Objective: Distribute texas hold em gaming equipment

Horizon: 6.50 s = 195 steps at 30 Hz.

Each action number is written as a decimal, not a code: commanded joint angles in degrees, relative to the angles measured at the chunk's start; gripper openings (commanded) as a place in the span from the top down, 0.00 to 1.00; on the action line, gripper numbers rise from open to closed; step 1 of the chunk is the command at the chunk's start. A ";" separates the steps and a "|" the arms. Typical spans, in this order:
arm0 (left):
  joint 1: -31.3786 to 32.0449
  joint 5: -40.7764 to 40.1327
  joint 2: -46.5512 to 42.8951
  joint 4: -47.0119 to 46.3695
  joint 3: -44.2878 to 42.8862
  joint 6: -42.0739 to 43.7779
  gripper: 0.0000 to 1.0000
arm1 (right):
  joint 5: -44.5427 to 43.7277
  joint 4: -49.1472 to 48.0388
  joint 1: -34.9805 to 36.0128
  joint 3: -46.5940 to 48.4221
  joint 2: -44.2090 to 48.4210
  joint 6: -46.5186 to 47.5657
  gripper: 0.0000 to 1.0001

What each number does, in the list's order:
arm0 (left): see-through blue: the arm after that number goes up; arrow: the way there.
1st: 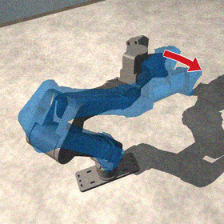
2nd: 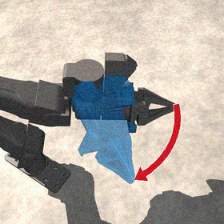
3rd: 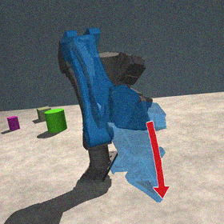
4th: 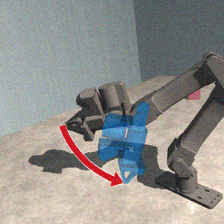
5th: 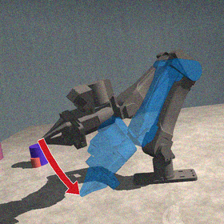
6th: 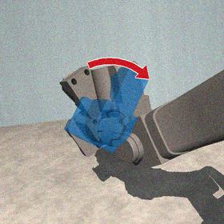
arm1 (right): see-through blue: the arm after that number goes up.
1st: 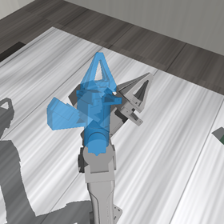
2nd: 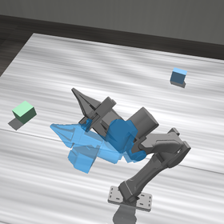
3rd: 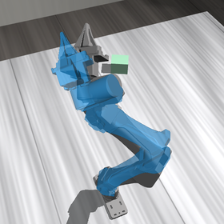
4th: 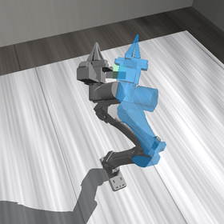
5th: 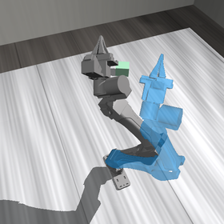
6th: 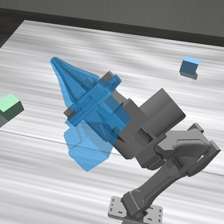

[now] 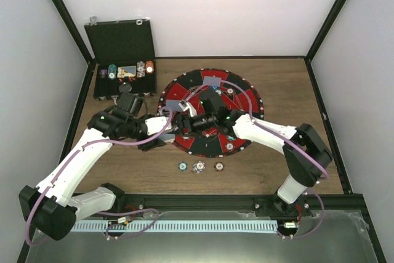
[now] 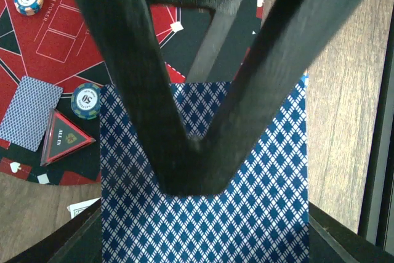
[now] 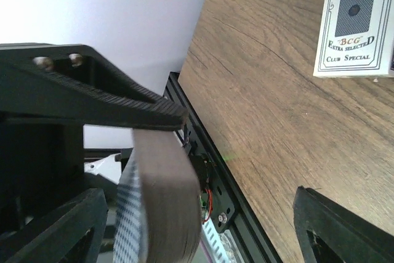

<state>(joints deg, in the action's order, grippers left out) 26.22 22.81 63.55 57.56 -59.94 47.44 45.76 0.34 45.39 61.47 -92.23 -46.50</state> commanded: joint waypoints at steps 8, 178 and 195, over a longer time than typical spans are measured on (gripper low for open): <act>-0.12 1.46 -1.12 -0.26 -1.19 1.38 0.91 | 2.15 -4.76 2.43 5.36 -6.92 -2.76 0.19; -0.11 -1.31 -1.50 0.24 -0.23 2.21 0.91 | -1.56 0.22 -3.26 -2.28 0.14 0.64 0.75; -0.14 -3.57 -0.96 -0.65 0.46 2.17 0.91 | -0.83 6.55 -12.69 2.95 1.19 5.68 0.99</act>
<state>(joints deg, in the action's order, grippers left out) 26.24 18.37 63.55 58.28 -59.13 48.75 44.71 5.15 36.10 60.16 -91.37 -43.05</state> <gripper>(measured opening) 0.630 0.019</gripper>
